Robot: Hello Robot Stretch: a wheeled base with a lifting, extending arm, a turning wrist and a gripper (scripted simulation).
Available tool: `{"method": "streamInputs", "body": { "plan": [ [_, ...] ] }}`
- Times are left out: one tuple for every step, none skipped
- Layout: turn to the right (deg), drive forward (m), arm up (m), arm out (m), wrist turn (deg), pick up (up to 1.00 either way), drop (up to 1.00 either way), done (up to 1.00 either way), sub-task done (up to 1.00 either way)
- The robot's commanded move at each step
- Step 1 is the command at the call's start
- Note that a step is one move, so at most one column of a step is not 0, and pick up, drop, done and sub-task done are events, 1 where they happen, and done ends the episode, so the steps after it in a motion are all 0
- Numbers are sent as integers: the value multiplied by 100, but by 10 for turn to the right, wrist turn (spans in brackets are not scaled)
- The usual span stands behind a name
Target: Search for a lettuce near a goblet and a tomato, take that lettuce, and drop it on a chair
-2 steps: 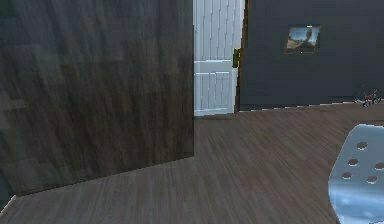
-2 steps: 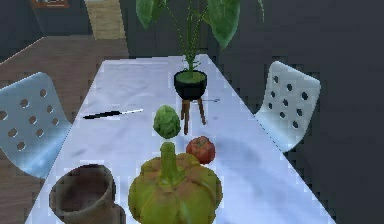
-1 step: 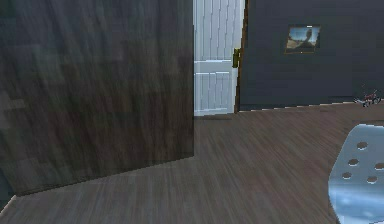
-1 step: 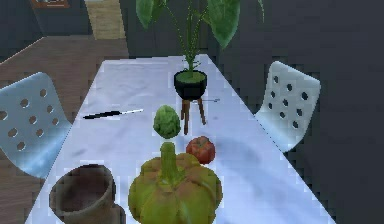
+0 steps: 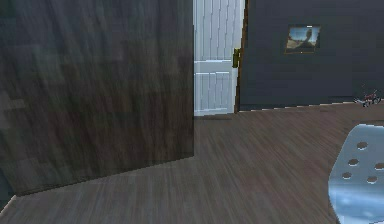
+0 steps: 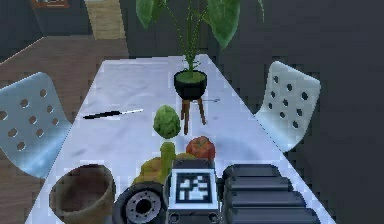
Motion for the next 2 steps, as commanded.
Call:
{"method": "streamInputs", "body": {
  "plan": [
    [0,0,0,44,0,0,0,0,0],
    [0,0,0,0,450,0,0,0,0]
  ]
}}
